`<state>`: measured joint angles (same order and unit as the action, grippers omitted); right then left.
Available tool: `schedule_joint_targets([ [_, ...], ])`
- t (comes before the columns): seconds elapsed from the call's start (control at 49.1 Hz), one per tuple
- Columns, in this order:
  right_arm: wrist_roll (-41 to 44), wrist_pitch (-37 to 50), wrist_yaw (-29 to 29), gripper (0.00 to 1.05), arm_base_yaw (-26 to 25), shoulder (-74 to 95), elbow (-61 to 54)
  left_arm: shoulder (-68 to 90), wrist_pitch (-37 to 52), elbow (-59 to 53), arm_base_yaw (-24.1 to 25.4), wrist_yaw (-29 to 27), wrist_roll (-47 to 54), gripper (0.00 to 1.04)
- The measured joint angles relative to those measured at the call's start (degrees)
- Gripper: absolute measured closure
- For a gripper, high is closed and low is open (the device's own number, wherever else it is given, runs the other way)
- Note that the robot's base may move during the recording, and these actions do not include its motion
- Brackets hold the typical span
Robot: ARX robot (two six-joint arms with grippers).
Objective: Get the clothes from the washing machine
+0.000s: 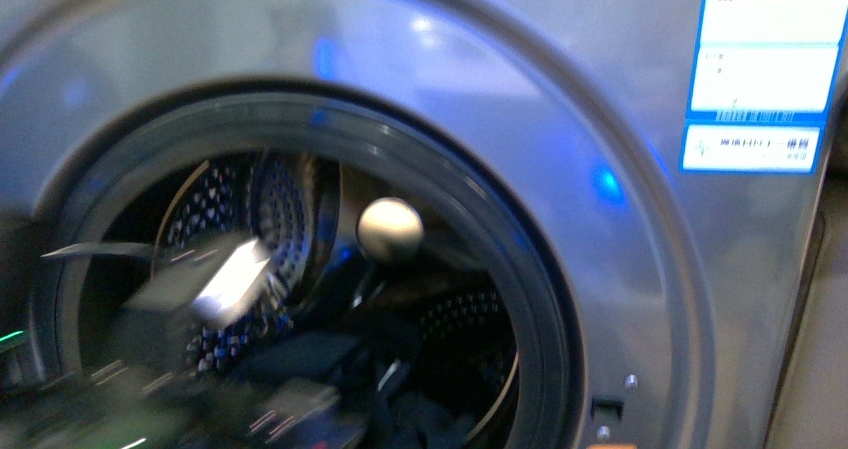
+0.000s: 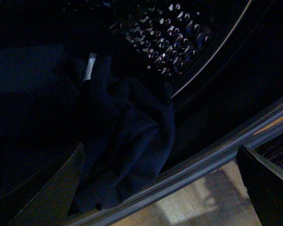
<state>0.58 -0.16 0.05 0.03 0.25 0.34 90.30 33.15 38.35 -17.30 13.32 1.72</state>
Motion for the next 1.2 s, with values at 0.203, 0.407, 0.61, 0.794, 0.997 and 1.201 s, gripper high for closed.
schedule_joint_targets([
  [0.203, 0.00, 0.00, 0.00, 0.08, 0.00, 0.00, 0.00, 5.27, -0.39, 5.42, -1.07, -1.79, 0.07, 0.07],
  [0.407, 0.00, 0.00, -0.02, 0.08, 0.00, 0.00, 0.00, 12.81, -2.95, 13.86, -0.26, -4.26, 0.63, 0.07],
  [0.61, 0.00, 0.00, 0.00, 0.08, 0.00, 0.00, 0.00, 17.57, -5.92, 19.93, 0.68, -5.07, 1.38, 0.07],
  [0.794, 0.00, 0.00, 0.00, 0.08, 0.00, 0.00, 0.00, 22.36, -7.72, 26.34, 1.44, -6.16, 2.43, 0.07],
  [0.997, 0.00, 0.00, 0.00, 0.08, 0.00, 0.00, 0.00, 26.29, -9.62, 31.87, 1.95, -6.34, 2.67, 0.07],
  [1.201, 0.00, 0.00, 0.00, 0.08, 0.00, 0.00, 0.00, 29.97, -10.43, 37.29, 2.38, -6.78, 6.75, 0.07],
])
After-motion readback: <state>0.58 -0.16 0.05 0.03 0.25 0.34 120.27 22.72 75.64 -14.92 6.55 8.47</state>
